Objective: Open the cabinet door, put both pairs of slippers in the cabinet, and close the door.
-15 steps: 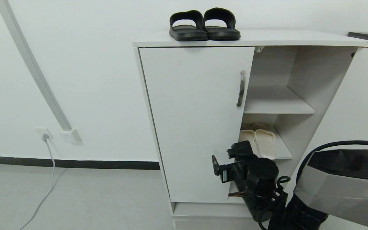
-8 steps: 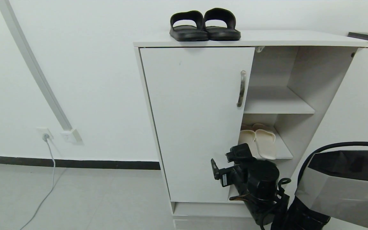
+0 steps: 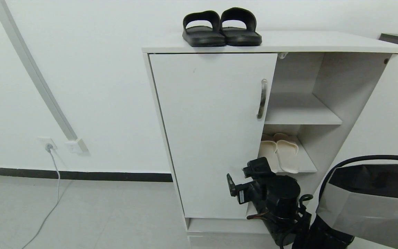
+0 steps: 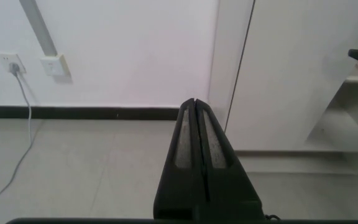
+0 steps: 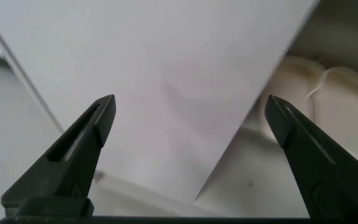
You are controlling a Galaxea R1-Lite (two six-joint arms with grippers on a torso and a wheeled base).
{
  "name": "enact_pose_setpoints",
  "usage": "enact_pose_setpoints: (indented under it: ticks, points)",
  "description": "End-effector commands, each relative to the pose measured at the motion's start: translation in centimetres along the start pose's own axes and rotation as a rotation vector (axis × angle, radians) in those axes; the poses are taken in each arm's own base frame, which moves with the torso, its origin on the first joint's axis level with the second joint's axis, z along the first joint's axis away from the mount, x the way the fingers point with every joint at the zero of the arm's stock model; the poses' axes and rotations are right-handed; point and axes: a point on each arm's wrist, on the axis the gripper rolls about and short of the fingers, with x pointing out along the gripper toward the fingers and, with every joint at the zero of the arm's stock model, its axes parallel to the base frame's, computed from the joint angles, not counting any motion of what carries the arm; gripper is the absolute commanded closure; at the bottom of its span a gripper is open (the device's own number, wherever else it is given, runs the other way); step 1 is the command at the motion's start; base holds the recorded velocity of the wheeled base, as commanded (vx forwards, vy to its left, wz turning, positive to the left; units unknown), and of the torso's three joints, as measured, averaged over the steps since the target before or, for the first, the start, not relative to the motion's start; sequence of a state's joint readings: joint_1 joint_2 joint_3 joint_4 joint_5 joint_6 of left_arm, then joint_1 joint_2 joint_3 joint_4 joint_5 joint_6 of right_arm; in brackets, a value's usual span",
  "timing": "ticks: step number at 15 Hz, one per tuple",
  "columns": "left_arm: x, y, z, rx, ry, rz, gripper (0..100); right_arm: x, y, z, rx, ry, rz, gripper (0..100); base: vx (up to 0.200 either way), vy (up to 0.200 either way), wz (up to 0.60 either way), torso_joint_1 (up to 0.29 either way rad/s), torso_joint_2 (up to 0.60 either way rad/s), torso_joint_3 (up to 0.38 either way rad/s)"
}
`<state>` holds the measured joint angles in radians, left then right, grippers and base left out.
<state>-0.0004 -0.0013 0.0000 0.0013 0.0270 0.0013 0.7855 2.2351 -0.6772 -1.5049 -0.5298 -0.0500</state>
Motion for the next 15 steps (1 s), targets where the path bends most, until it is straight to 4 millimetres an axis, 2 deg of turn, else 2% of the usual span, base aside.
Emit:
enact_pose_setpoints:
  ticks: [1,8,15]
  points:
    - [0.01,0.00,0.02,0.000,0.000,0.001,100,0.01,0.00,-0.03,0.002,-0.005,-0.001,0,0.000,0.000,0.00,0.046,-0.41,-0.364]
    - [0.01,0.00,0.02,0.000,0.000,0.001,100,-0.17,-0.35,-0.32,-0.001,0.001,-0.007,0,0.000,0.000,0.00,0.089,-0.49,-0.352]
    - [0.01,0.00,0.02,0.000,0.000,0.001,100,-0.13,-0.45,-0.27,-0.001,0.000,-0.012,0,0.000,0.000,0.00,0.155,-0.48,-0.320]
